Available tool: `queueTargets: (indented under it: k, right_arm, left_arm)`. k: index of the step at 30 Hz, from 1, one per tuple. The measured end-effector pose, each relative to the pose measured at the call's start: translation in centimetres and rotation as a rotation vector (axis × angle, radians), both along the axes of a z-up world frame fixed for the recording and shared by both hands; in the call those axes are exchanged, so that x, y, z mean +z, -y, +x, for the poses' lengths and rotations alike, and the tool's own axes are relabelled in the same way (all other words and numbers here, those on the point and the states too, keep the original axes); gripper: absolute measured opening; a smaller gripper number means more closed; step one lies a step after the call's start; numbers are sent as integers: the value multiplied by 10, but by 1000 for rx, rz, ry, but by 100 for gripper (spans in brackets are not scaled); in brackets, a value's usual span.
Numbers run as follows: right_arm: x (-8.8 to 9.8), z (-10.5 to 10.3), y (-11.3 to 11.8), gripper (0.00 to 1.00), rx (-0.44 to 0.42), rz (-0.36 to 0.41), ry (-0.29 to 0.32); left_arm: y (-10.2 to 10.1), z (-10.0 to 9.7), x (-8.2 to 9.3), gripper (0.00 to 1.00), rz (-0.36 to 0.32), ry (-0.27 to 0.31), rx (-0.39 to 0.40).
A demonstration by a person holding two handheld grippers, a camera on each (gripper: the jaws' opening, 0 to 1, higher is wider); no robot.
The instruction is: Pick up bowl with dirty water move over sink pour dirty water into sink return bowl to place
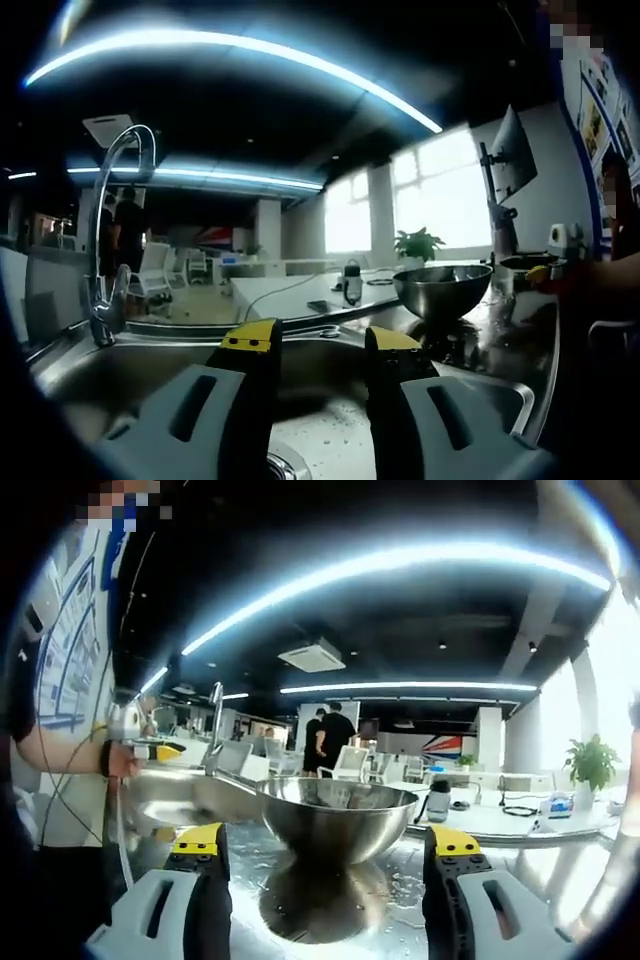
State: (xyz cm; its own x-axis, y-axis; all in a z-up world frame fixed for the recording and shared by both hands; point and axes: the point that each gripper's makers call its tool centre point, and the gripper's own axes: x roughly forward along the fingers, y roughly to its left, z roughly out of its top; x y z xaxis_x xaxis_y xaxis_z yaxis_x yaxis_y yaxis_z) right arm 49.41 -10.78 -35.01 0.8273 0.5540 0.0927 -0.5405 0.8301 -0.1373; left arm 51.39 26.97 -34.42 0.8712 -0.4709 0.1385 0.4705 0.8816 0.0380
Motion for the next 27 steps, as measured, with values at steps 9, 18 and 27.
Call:
queueTargets:
  k: [9, 18, 27]
  right_arm:
    - [-4, -9, -6, 67, 32, -42, -9]
    - [-5, -7, -1, 62, 13, -46, -19]
    - [-6, -5, 2, 61, -3, -53, -18]
  left_arm:
    - [-7, 5, -1, 42, 21, 13, 43]
    - [-7, 4, -2, 39, 19, 3, 41]
    - [-5, 0, 2, 39, 61, 41, 45]
